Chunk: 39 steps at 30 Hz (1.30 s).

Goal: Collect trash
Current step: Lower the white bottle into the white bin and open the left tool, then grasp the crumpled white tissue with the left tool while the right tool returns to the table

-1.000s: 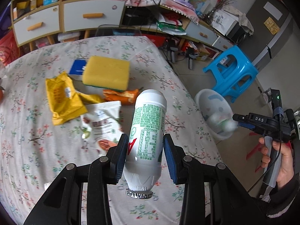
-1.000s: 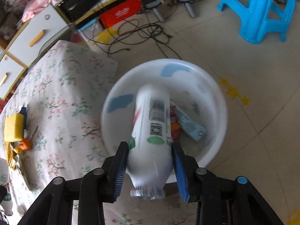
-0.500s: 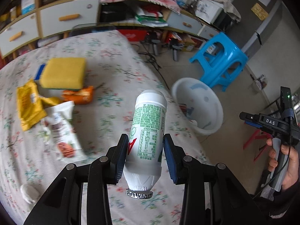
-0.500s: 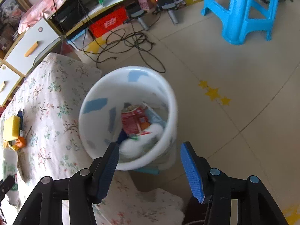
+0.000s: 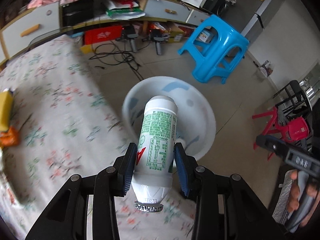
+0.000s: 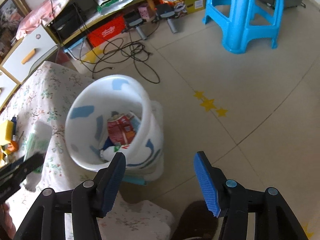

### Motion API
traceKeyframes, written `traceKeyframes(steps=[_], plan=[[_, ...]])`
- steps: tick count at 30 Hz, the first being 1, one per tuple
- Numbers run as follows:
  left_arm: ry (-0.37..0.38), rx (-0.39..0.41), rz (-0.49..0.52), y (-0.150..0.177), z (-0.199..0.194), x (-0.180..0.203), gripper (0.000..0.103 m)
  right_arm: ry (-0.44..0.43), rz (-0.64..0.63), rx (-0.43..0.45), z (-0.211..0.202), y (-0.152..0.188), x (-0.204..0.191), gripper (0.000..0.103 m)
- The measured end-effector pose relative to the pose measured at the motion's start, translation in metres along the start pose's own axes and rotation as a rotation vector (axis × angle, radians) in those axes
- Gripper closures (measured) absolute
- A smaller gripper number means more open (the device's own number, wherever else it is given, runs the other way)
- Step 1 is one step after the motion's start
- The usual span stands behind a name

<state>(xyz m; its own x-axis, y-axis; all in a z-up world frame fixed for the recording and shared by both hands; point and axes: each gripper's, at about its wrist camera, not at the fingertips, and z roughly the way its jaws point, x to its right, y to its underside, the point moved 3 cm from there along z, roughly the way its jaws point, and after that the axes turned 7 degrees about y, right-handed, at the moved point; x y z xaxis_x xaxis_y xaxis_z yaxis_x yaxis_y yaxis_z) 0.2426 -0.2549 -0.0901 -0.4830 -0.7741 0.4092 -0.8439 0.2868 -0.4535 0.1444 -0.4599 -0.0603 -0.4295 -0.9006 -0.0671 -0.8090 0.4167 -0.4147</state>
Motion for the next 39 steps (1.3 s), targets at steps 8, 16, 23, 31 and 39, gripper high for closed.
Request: traceKeyframes(steps=[8, 16, 23, 31, 39], plan=[[-0.003, 0.015, 0.002, -0.013, 0.019, 0.007, 0.027, 0.022, 0.0, -0.005, 0.005, -0.001, 0.014, 0.041], [-0.043, 0.04, 0.009, -0.001, -0.015, -0.011, 0.013, 0.013, -0.001, 0.015, -0.001, -0.002, 0.01, 0.033], [-0.081, 0.05, -0.01, 0.02, -0.057, -0.04, 0.01, -0.008, -0.013, 0.017, -0.006, 0.0, -0.007, 0.031], [-0.169, 0.073, -0.057, 0.044, -0.117, -0.088, 0.001, -0.027, -0.056, 0.022, -0.012, 0.005, -0.041, 0.028], [-0.229, 0.073, -0.124, 0.075, -0.152, -0.136, 0.0, -0.035, -0.142, 0.023, -0.015, 0.015, -0.093, 0.018]])
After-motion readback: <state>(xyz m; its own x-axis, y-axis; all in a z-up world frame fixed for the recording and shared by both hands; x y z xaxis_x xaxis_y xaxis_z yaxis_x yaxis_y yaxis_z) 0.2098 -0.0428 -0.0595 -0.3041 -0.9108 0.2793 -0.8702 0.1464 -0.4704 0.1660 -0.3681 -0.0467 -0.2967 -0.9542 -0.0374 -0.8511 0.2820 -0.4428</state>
